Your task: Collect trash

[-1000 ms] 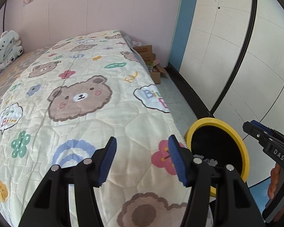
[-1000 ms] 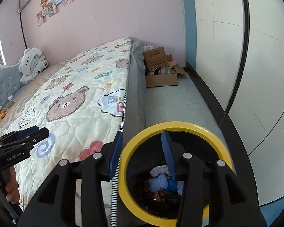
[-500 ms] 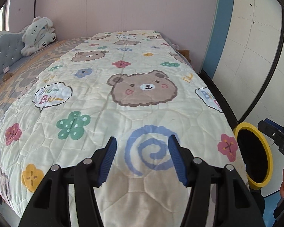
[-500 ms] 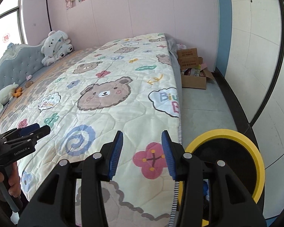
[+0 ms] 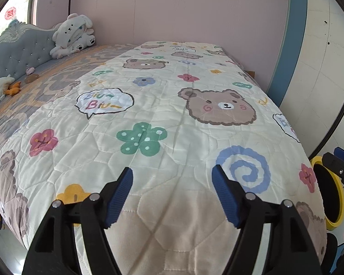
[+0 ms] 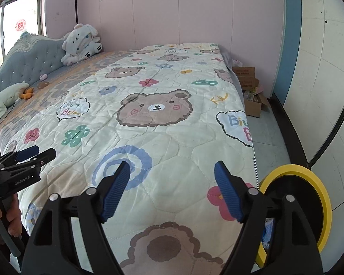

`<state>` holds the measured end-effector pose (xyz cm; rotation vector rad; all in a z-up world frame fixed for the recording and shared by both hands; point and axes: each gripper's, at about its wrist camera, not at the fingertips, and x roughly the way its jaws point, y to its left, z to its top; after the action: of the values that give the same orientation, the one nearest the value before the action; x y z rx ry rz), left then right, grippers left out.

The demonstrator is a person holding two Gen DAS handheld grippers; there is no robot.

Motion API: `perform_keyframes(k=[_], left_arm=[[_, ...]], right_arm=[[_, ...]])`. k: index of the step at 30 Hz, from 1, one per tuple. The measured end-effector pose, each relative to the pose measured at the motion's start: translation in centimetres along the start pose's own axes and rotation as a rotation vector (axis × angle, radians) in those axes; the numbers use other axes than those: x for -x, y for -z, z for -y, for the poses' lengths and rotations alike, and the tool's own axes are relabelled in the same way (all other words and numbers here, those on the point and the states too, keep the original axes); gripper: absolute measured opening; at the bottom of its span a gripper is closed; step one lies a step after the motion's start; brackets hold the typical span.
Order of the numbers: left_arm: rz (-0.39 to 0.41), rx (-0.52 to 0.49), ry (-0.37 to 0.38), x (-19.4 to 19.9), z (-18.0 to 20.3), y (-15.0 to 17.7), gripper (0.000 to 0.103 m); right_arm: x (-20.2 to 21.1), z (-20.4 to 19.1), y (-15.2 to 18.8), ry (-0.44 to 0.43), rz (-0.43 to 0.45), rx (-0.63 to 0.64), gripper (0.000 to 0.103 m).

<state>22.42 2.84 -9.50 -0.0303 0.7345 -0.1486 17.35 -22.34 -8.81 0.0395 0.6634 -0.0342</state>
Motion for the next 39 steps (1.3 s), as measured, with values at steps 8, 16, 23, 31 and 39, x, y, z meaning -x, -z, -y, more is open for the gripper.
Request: perform_keyframes(k=[8,16,23,31,39], left_arm=[[0.099,-0.026,-0.022,1.3,-0.7,0.9,0.093],[0.185,-0.015,-0.007,3.2,-0.5,1.2,0.095],[0.247,0.014,0.024,5.5,-0.2,1.2,0.095],[0.300,0.015,0.034,8.5,0.5,1.2,0.095],[0.326,0.023,0.065,10.3,1.0,1.3,0.095]], right_arm=[[1.0,-0.8,0.8,0.029,0.076,-0.020,0.095],[2.4,-1.0,1.3,0.036,0.156,-0.017,0.095],[3.7,-1.2,1.6,0.081,0.210,-0.024,0.095],[5.7,-0.7,1.8,0.124,0.245,-0.086,0.095],[6.6,-0.8,2.0,0.126,0.261,-0.093,0.095]])
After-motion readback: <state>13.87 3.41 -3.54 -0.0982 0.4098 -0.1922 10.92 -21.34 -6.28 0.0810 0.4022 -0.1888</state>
